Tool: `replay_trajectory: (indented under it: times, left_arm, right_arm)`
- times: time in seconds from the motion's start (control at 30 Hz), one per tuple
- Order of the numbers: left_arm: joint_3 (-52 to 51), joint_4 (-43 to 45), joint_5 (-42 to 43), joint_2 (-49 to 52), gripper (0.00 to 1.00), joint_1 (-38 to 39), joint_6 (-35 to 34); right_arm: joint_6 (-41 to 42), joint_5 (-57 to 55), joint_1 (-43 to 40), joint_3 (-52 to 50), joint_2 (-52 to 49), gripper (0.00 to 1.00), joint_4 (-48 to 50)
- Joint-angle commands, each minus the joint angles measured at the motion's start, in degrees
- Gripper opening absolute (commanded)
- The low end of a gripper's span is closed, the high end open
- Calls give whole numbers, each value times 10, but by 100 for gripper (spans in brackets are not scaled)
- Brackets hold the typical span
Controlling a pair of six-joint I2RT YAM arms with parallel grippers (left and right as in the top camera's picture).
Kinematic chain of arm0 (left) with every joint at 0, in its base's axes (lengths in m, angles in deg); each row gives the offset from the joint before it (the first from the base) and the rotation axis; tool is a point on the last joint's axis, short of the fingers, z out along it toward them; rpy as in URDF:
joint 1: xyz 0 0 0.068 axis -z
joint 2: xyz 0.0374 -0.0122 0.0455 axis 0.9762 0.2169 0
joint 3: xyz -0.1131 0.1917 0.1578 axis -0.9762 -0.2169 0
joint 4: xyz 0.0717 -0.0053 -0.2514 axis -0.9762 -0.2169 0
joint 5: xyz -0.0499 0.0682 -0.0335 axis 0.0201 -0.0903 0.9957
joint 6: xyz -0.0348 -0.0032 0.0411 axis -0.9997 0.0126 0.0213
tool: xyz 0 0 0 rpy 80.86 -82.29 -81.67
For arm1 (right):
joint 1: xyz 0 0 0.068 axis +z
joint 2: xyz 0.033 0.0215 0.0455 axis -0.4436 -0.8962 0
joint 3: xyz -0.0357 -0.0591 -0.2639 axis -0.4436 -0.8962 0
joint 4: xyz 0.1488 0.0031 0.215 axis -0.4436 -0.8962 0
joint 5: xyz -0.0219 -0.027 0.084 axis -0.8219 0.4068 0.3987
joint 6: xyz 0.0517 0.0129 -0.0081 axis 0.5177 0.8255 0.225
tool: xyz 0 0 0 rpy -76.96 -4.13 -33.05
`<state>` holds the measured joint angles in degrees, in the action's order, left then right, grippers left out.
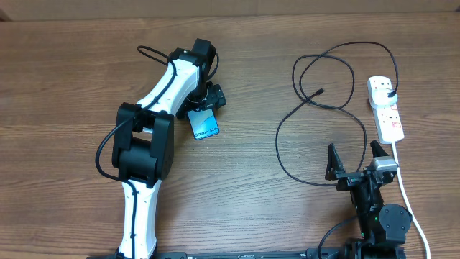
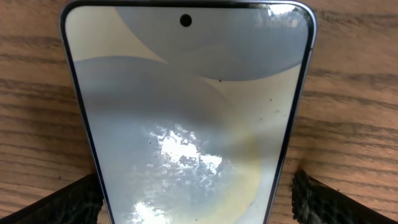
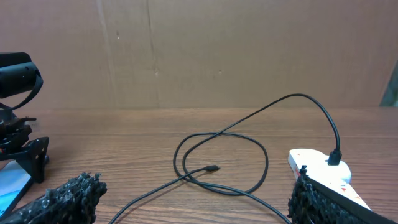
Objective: Plug charger to phone and switch on socket
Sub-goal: 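Lift the phone with the left gripper and tilt it upright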
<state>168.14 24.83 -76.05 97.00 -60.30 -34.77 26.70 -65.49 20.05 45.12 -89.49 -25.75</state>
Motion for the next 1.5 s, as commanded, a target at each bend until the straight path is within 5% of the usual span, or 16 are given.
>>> replay_trajectory:
  times: [0.0, 0.2, 0.3, 0.37, 0.67, 0.93, 1.47]
  left_arm:
    - [-34, 3, 37, 67, 98, -5, 0]
    - [-34, 2, 39, 67, 100, -5, -10]
    - [-34, 1, 39, 67, 90, -5, -9]
    - [-34, -3, 39, 67, 100, -5, -9]
    - [-34, -24, 39, 67, 100, -5, 11]
    - [-34, -21, 38, 67, 79, -5, 10]
    - [12, -60, 40, 61, 76, -12, 10]
  right_arm:
    - [-3, 3, 2, -6, 6, 100, 3]
    - [-3, 3, 2, -6, 6, 100, 3]
    - [-3, 3, 2, -6, 6, 100, 3]
    - [-3, 3, 2, -6, 6, 100, 3]
    - [-3, 3, 2, -6, 6, 100, 3]
    - [-3, 3, 2, -6, 6, 100, 3]
    - [-3, 3, 2, -6, 6, 100, 3]
